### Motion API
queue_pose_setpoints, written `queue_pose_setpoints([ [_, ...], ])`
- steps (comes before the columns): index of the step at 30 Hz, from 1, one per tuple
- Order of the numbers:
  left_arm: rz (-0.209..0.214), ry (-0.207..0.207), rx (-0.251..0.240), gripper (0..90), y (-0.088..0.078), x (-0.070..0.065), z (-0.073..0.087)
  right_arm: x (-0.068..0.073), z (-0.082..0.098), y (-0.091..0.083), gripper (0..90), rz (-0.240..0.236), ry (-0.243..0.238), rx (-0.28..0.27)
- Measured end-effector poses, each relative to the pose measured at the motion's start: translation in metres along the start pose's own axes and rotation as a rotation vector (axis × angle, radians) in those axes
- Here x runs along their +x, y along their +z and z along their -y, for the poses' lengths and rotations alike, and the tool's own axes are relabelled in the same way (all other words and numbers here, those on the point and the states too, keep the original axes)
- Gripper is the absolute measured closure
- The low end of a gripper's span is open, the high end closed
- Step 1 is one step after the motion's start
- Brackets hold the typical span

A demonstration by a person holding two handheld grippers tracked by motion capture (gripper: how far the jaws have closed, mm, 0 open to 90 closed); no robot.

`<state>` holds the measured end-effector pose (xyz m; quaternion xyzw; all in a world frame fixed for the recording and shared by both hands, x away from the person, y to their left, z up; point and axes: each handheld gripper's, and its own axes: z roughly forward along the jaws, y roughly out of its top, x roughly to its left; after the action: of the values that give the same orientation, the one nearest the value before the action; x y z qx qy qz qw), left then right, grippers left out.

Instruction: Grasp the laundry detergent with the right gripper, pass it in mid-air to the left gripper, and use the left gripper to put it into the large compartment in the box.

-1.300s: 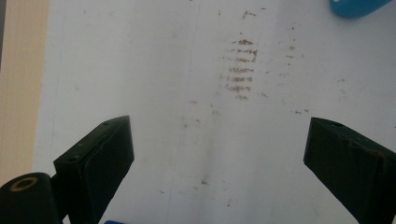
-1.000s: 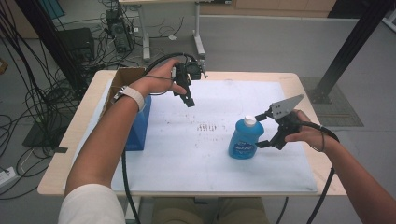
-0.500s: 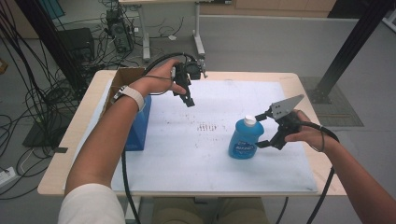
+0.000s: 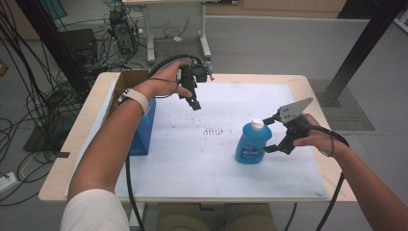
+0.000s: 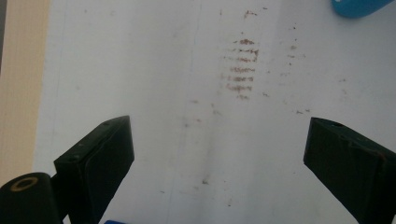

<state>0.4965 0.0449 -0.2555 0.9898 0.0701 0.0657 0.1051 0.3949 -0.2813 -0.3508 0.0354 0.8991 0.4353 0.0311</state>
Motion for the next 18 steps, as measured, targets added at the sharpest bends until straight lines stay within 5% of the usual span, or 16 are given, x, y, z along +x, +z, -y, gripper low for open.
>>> queue_pose_setpoints([
  [18,-0.002,0.000,0.000,9.0,-0.0004,-0.0002,-0.0003,0.0004,-0.0002,0.0001,4.5,0.002,-0.003,0.000],
])
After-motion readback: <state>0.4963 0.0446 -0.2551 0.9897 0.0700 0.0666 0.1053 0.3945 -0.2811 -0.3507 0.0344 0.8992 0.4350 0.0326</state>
